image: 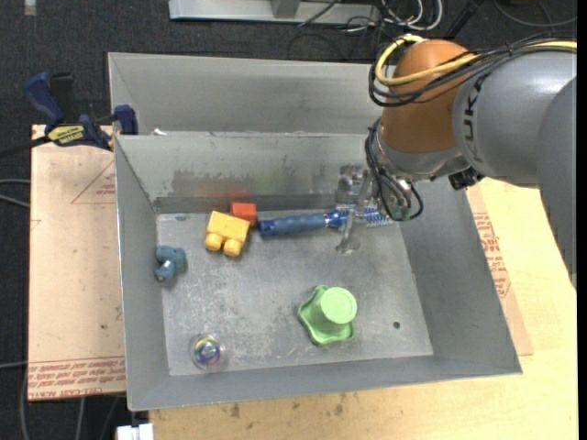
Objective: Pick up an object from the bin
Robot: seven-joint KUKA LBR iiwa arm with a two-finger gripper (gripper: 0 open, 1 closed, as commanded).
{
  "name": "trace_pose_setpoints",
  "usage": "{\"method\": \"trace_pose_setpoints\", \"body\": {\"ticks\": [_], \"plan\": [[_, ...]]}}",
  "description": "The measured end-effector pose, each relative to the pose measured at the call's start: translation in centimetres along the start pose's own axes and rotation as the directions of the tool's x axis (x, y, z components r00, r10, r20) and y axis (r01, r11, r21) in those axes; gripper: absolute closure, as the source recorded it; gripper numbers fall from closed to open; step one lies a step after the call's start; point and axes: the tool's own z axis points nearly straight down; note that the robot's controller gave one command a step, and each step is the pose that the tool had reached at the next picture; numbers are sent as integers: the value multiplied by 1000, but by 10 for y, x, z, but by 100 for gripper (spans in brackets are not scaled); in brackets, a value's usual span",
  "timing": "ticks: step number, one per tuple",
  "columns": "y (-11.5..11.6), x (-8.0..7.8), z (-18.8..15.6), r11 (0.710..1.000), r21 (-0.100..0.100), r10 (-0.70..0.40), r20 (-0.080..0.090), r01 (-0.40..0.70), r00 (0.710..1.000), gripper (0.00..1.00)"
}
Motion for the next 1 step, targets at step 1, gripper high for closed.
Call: {"method": "trace_pose_setpoints", "body": {"ticks": [1], "plan": [[0,-2,-4,1000,0,0,7,0,1000,100]]}}
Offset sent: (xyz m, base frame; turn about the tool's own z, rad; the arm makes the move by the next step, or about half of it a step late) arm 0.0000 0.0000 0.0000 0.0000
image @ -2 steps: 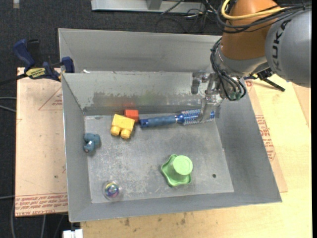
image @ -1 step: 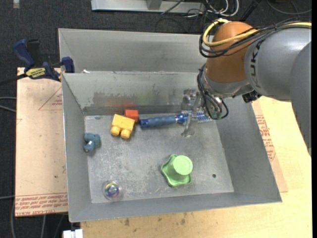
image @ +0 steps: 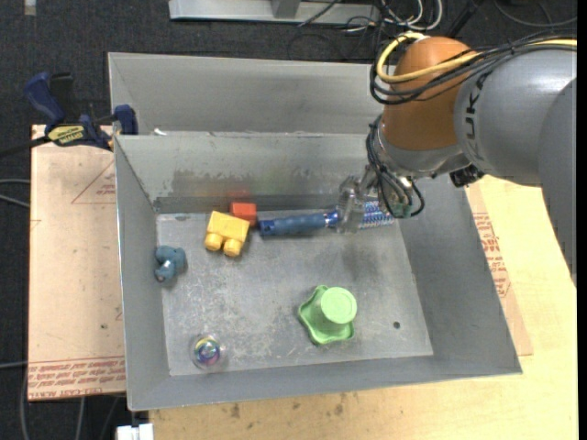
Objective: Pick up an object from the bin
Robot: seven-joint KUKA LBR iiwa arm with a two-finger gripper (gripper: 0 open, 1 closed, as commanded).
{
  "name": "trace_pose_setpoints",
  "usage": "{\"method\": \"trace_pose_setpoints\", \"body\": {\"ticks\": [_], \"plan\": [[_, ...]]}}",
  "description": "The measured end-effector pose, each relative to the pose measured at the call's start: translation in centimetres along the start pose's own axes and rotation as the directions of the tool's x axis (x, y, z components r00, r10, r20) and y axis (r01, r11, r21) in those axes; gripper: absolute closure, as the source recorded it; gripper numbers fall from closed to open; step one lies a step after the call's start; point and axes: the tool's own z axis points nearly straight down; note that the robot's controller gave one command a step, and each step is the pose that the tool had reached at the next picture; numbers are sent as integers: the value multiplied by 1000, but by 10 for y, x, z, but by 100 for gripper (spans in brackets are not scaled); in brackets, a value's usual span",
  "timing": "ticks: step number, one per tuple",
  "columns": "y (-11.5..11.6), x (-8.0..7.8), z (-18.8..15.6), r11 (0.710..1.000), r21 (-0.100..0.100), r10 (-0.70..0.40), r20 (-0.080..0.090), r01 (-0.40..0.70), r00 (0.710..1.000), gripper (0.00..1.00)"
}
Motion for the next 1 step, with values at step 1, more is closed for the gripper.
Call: {"method": "trace_pose_setpoints", "body": {"ticks": [1], "plan": [[61,6,-82,1000,-4,-24,10,24,1000,100]]}}
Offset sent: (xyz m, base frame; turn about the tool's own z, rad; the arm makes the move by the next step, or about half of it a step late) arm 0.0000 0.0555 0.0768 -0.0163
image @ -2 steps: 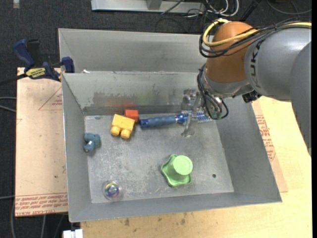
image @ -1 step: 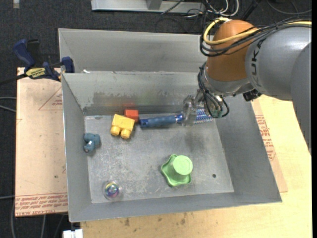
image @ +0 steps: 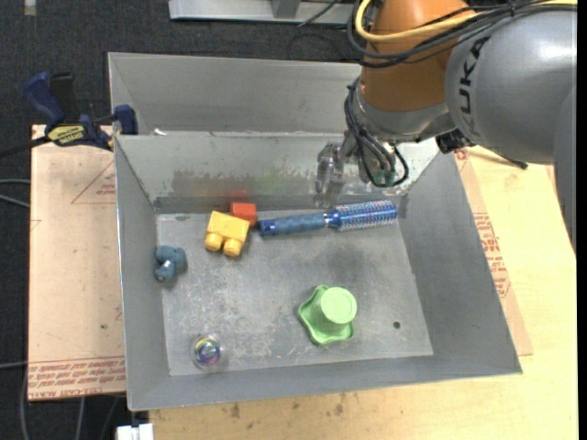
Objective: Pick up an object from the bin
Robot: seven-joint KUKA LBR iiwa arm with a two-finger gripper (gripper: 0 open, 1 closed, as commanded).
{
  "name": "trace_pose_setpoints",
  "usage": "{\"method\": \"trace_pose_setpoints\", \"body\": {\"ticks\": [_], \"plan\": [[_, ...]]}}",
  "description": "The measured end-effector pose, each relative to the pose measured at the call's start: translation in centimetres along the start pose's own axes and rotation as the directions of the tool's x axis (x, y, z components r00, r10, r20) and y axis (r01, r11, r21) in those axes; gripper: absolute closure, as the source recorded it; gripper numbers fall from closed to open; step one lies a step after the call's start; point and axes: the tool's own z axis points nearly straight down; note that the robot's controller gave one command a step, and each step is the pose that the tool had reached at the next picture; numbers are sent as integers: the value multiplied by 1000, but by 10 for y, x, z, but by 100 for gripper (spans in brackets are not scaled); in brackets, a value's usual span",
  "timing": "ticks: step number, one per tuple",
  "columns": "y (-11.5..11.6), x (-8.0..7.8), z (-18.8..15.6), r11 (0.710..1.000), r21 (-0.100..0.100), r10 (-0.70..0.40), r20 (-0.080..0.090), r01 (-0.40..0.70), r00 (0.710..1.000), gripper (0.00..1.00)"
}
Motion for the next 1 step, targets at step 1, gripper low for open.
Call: {"method": "trace_pose_setpoints", "body": {"ticks": [1], "plan": [[-11,48,75,903,-3,-429,-18,429,903,100]]}}
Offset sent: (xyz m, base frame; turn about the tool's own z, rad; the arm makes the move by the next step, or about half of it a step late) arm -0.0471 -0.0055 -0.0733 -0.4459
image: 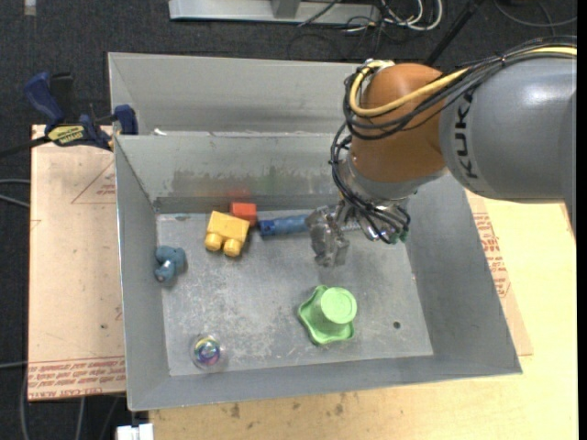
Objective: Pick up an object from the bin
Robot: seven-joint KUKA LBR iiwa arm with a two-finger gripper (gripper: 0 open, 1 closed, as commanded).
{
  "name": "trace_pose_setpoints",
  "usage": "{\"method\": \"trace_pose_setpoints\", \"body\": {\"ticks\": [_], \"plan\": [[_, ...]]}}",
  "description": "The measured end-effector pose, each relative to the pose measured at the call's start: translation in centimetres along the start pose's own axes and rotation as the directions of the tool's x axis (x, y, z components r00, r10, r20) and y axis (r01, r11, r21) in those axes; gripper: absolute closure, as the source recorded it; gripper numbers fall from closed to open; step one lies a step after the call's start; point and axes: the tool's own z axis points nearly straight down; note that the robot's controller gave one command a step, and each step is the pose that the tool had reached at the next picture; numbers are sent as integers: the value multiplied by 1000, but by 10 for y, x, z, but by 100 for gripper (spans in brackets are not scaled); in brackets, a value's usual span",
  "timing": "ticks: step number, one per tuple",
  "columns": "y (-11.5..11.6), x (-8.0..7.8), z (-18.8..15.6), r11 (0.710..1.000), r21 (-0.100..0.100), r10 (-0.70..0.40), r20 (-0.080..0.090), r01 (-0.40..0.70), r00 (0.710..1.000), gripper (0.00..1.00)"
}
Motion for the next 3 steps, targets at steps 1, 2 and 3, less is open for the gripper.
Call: {"method": "trace_pose_setpoints", "body": {"ticks": [1,2,3], "plan": [[0,-2,-2,1000,1,1,6,-1,1000,0],[-25,59,61,945,6,-327,5,327,945,0],[-46,78,83,822,4,-569,2,569,822,0]]}}
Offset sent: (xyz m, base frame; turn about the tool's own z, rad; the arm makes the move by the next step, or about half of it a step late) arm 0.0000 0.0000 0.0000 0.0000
